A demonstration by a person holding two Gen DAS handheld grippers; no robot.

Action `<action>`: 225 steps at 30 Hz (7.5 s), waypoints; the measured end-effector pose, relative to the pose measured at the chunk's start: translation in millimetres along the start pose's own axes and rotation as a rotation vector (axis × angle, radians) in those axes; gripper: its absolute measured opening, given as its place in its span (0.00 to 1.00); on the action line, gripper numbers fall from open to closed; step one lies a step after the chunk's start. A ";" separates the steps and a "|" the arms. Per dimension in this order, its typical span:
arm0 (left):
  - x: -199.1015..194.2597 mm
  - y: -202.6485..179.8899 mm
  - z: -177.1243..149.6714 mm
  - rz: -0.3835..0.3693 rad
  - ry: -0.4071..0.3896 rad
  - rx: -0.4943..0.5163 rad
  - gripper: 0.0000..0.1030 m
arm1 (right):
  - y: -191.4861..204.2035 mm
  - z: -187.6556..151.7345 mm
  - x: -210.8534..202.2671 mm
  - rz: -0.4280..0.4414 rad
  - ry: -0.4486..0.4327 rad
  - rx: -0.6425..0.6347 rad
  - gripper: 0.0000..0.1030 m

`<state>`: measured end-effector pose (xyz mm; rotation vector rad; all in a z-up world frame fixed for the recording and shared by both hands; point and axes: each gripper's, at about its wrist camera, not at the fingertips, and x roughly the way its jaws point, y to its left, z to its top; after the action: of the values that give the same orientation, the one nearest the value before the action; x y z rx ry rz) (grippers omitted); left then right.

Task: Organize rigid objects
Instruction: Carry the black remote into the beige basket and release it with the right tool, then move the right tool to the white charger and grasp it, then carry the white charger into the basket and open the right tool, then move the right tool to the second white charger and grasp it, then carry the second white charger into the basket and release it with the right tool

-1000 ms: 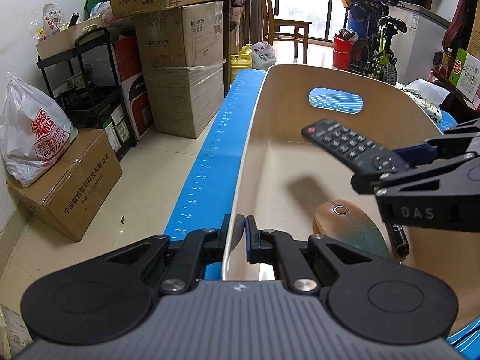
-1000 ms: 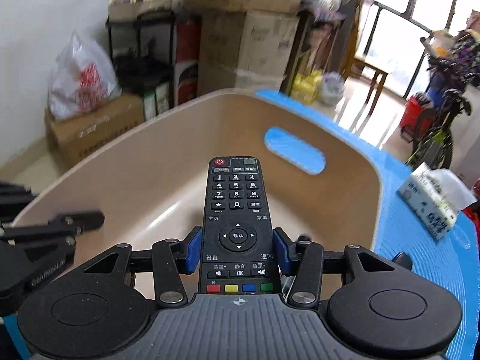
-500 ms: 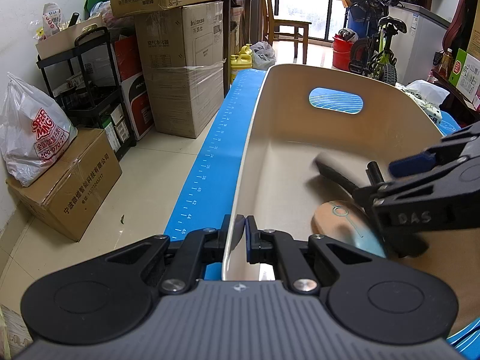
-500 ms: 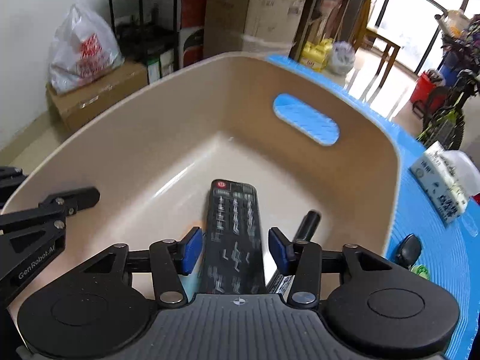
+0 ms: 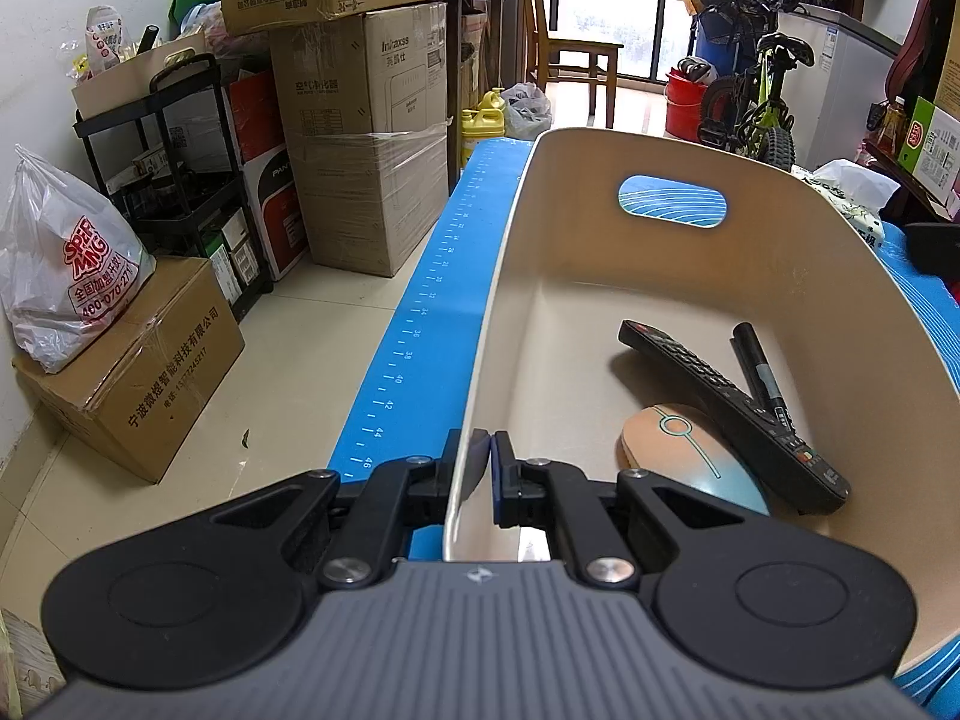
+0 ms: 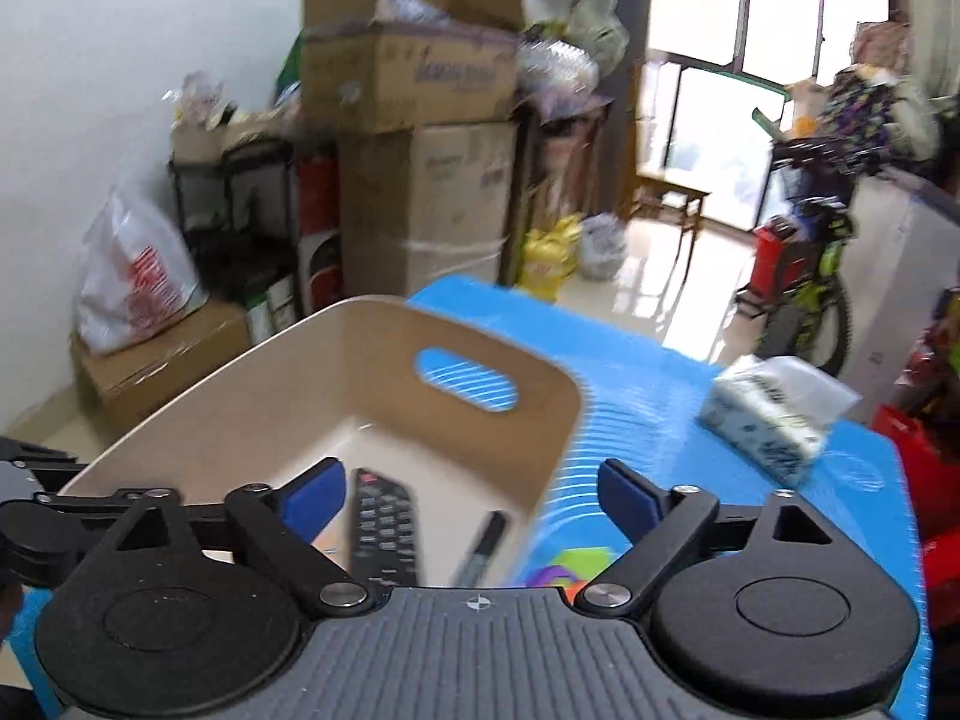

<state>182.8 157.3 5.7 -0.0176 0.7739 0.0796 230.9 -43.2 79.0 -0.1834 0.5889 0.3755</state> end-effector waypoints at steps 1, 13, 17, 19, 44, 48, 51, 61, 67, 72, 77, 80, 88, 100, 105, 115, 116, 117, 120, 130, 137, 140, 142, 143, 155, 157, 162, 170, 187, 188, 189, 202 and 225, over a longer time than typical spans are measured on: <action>0.1 0.0 0.0 0.000 0.000 0.000 0.09 | -7.3 -1.6 -3.6 -0.018 -0.012 0.009 0.92; -0.1 0.2 0.2 0.000 0.000 0.000 0.09 | -95.4 -74.0 4.3 -0.252 0.076 0.144 0.97; 0.2 0.3 0.1 0.001 0.000 0.000 0.09 | -110.2 -100.7 18.3 -0.289 0.122 0.188 0.98; 0.1 0.3 0.3 0.002 0.000 0.002 0.09 | -114.5 -110.4 25.4 -0.296 0.136 0.209 0.97; 0.2 0.4 0.5 0.001 0.000 0.001 0.09 | -123.8 -141.7 67.0 -0.318 0.111 0.332 0.60; -0.1 0.4 0.7 0.001 0.000 0.001 0.09 | -122.7 -141.7 59.0 -0.317 0.089 0.332 0.58; 0.0 0.4 0.7 0.001 0.000 0.001 0.09 | -123.3 -139.8 53.0 -0.312 0.072 0.335 0.58; -0.1 0.5 0.8 0.001 0.001 0.001 0.09 | -113.4 -121.7 21.6 -0.312 -0.048 0.303 0.58; -0.1 0.5 0.8 0.001 0.001 0.001 0.09 | -91.7 -89.6 -5.6 -0.260 -0.156 0.238 0.58; -0.1 0.6 0.8 0.001 0.001 0.001 0.09 | -63.0 -59.6 -17.7 -0.187 -0.225 0.173 0.58; 0.2 0.7 0.9 0.000 0.001 0.001 0.09 | -31.6 -29.1 -11.7 -0.123 -0.246 0.082 0.58; 0.2 0.7 0.9 0.000 0.001 0.001 0.09 | -13.4 -15.8 -1.9 -0.096 -0.230 0.030 0.58; -0.1 0.4 1.0 0.001 0.001 0.001 0.09 | 39.0 0.6 33.7 0.007 -0.085 -0.117 0.58; 0.2 0.0 1.4 0.001 0.000 0.000 0.09 | 67.1 -3.8 89.2 0.070 0.226 -0.213 0.58; 0.2 -1.6 0.8 0.002 -0.001 0.002 0.09 | 69.1 -5.8 95.1 0.092 0.297 -0.230 0.58; -0.1 -2.9 0.8 0.001 0.000 0.002 0.09 | 62.6 -3.3 89.5 0.097 0.275 -0.207 0.61; -0.1 -2.4 0.9 0.001 0.000 0.001 0.09 | 61.6 -3.0 88.4 0.091 0.269 -0.203 0.61; -0.2 -2.4 0.9 -0.001 0.000 0.000 0.09 | 60.1 -2.9 86.1 0.087 0.257 -0.197 0.63; -0.1 -2.5 0.9 0.000 -0.001 0.001 0.09 | 50.5 -1.3 72.3 0.086 0.189 -0.156 0.67; -0.2 -2.2 1.0 0.000 0.000 0.001 0.09 | -14.5 -10.0 -1.7 -0.016 -0.104 0.054 0.79; -0.3 -2.1 1.1 0.001 0.000 0.001 0.09 | -56.0 -44.6 -8.3 -0.105 -0.049 0.133 0.85; -0.2 -2.1 1.1 0.001 0.000 0.001 0.09 | -65.0 -65.3 0.5 -0.125 0.010 0.142 0.85; -0.3 -2.1 1.1 0.001 0.000 0.002 0.09 | -64.7 -76.8 6.7 -0.124 0.038 0.138 0.85; -0.4 -2.6 1.0 0.002 0.000 0.002 0.09 | -64.9 -83.4 9.2 -0.118 0.056 0.129 0.85; -0.4 -2.3 1.2 0.001 0.000 0.002 0.10 | -35.6 -126.2 31.0 -0.009 0.143 0.054 0.85; -0.3 -1.9 1.2 0.000 0.000 0.002 0.10 | -30.6 -128.0 34.2 0.002 0.141 0.039 0.85; -0.4 -1.9 1.2 0.003 0.000 0.002 0.10 | -30.3 -130.6 44.4 0.019 0.154 0.025 0.84; -0.4 -1.9 1.1 0.003 0.000 0.002 0.10 | -32.5 -142.4 53.4 0.029 0.145 0.075 0.77; -0.3 -2.2 1.1 0.003 0.000 0.002 0.10 | -23.4 -141.2 32.6 -0.040 0.046 0.139 0.57; -0.4 -2.1 1.2 0.003 0.000 0.002 0.10 | -24.8 -140.1 30.2 -0.044 0.036 0.145 0.57; -0.4 -2.1 1.2 0.003 0.000 0.003 0.10 | -26.1 -139.2 28.5 -0.048 0.029 0.149 0.57; -0.4 -2.3 1.1 0.003 0.000 0.003 0.10 | -35.6 -87.3 -22.0 -0.080 -0.174 0.165 0.57; 0.5 -1.1 1.7 0.001 0.001 0.001 0.09 | 57.2 -3.5 45.2 0.009 -0.019 -0.186 0.57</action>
<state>184.5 156.4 6.5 -0.0165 0.7746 0.0807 241.1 21.4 46.8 -0.3558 0.5358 0.4403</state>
